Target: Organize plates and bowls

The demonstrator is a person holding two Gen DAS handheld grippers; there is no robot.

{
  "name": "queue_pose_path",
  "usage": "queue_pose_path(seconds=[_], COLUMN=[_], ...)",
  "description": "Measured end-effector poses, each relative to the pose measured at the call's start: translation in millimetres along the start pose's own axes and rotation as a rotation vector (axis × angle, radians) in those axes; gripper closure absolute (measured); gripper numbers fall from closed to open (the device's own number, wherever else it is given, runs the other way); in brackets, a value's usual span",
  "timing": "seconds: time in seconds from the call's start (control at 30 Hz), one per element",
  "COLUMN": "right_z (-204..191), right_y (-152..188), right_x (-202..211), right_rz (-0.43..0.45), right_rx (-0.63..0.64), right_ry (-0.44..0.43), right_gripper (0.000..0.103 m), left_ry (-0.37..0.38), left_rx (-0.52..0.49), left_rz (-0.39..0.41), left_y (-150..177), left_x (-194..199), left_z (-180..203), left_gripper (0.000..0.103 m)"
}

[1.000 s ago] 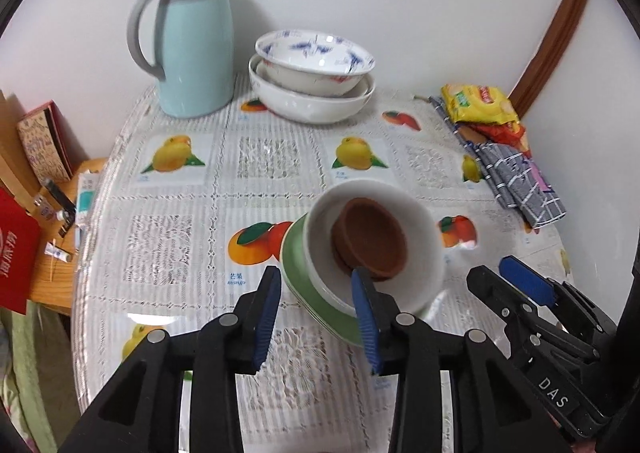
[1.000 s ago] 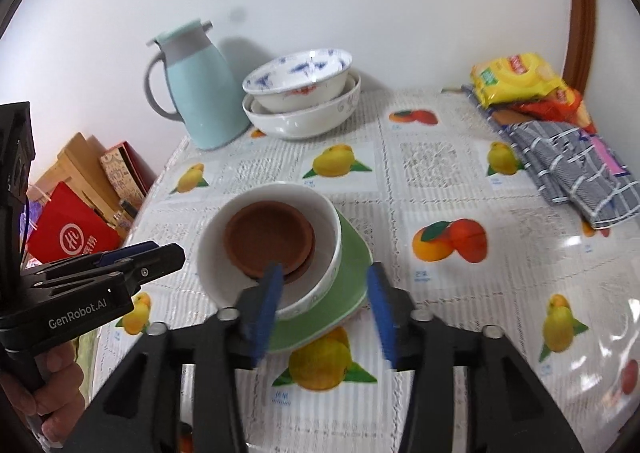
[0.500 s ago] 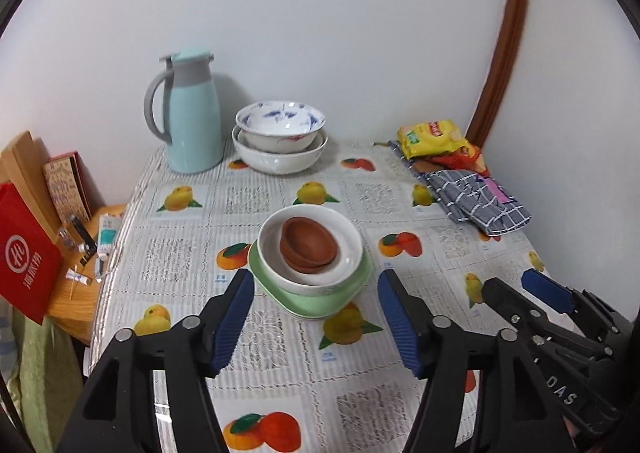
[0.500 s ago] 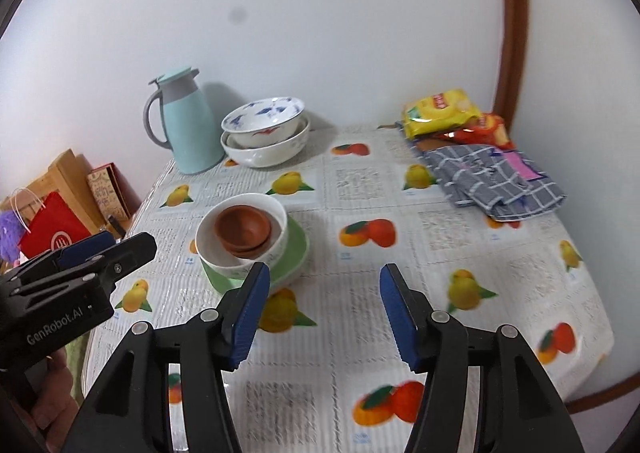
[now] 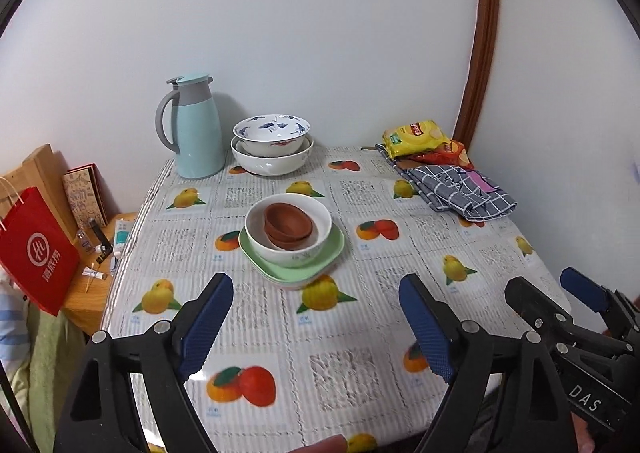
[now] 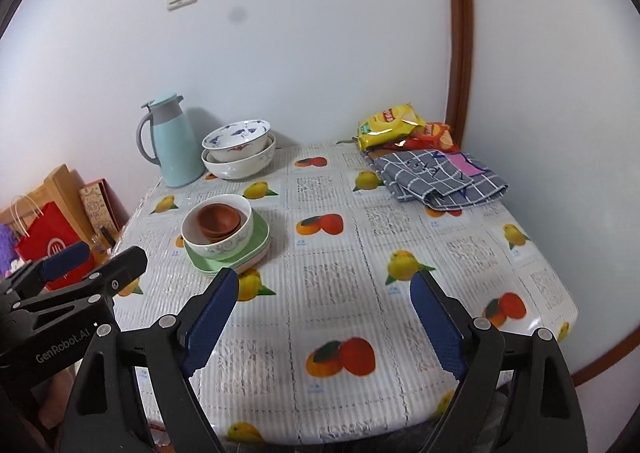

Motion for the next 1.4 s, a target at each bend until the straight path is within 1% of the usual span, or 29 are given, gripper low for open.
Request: queue_pose_path(seconds=[0.2,0.37,0.73,1.4], right_z=[13,17,14,12], right_y=[10,13,16,17], right_x=[10,17,18,24], right_rz=[0.005,0.016,0.016,0.028], right_rx=[-0.004,-0.008,-0.003,0.000], right_ry=[0.013,0.011,0.003,-0.005], right_gripper=[0.016,0.016,0.016,0.016], left_ry=[-0.014,-0.020,-0.019,-0.018], left_rx=[-0.021,-0.023,-0.006,-0.015], left_rz=[0.002,0.008,0.024,0.025], left_y=[8,9,9,10], left_x=[7,11,17,18], left_z=[11,14,10,13], left_gripper=[0.018,0.017,0.017,0.017])
Point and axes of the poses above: each gripper's, at about its wrist camera, not at the fingertips, and x roughly against the way its jaws point, z to its right, y to its underside, the point moved 1 cm from there along -x, roughly the way its jaws point, and after that the axes turned 15 degrees about y, right-handed, at the moved point
